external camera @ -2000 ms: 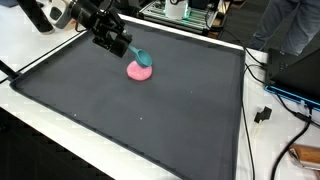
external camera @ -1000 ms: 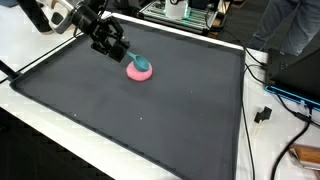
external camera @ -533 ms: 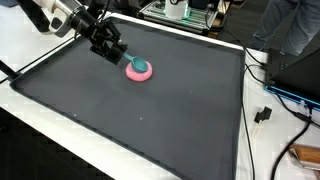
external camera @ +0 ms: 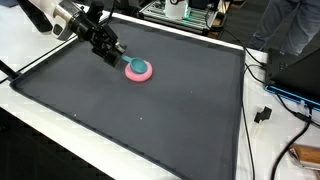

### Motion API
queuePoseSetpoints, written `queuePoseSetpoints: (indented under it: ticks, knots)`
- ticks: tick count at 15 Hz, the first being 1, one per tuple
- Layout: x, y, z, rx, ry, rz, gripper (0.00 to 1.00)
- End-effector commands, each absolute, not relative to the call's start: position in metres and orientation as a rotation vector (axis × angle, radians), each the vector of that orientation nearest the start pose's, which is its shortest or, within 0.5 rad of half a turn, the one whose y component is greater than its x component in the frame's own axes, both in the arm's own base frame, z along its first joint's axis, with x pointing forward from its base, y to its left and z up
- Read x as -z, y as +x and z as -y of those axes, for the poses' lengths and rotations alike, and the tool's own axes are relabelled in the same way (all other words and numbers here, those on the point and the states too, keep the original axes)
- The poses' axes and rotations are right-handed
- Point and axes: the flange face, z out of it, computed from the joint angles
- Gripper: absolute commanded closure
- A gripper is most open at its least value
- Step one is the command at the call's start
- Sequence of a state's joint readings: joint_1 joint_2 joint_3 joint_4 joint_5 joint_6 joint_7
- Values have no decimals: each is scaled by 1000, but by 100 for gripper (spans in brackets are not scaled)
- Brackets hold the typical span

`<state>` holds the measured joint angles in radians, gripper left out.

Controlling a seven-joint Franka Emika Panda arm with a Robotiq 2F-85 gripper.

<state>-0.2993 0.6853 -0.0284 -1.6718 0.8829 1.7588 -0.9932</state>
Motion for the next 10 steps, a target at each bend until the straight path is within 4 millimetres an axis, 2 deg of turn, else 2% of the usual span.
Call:
queuePoseSetpoints:
  ticks: [1,7,10]
  knots:
    - [-159,617,153,23,-2228,147,75]
    - [-156,620,150,-7,-2183,294,75]
    - [-152,622,153,-6,-2166,268,75]
